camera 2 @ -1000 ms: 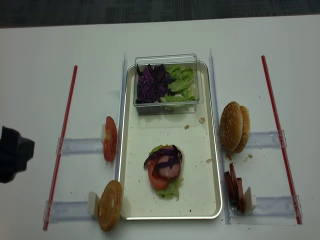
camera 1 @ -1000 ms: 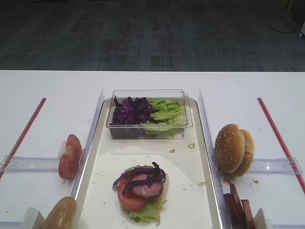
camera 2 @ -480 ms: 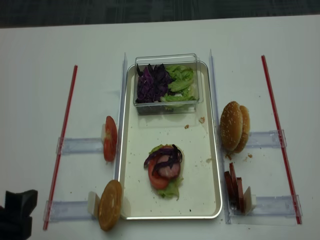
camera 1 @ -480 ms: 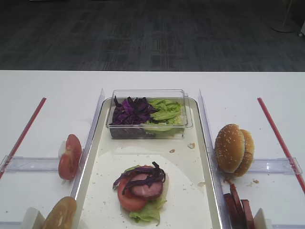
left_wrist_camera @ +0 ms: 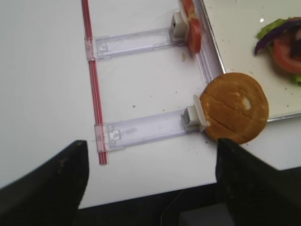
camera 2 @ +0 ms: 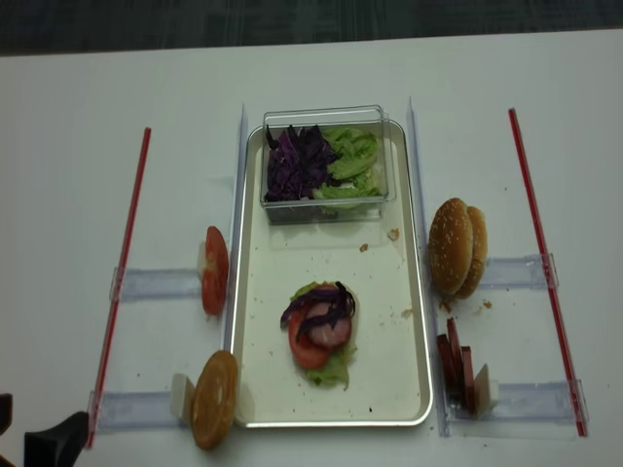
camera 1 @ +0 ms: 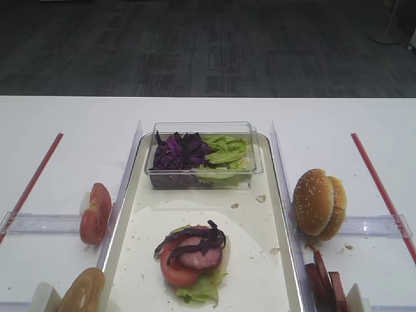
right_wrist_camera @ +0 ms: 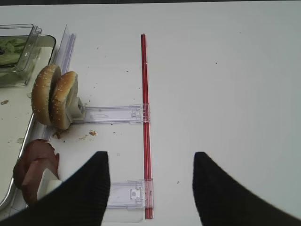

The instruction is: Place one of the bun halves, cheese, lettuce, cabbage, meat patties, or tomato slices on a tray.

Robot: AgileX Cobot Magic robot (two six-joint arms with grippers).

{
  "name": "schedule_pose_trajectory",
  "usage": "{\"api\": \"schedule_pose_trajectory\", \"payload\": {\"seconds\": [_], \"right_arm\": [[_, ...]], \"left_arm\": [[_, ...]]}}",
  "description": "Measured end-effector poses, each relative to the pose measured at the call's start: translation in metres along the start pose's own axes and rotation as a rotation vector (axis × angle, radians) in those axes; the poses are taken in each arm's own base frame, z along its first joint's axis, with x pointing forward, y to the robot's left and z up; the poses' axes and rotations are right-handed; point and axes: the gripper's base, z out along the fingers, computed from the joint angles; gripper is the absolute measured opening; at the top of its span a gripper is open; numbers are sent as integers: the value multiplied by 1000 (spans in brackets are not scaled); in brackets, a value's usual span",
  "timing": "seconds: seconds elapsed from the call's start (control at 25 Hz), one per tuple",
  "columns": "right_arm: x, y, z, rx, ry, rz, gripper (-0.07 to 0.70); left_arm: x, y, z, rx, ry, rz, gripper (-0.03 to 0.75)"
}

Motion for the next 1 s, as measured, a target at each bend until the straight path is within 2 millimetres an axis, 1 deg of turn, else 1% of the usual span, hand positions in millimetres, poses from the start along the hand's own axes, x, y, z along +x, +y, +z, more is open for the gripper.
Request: {"api": "schedule_pose_trajectory", "payload": {"seconds": [0.16,0.4,0.76,1.0], "right_arm": [[0,0,0,0,0,0,427],[0,0,0,0,0,0,427],[0,0,0,0,0,0,427],[0,0,0,0,0,0,427]], "left_arm": [[3,-1,-4,-1,-32,2,515],[14,-1,-2,-4,-69,21,515],[28,-3,-14,-16,-207,49,514],[33,-4,-18,-20,-256,55,514]]}}
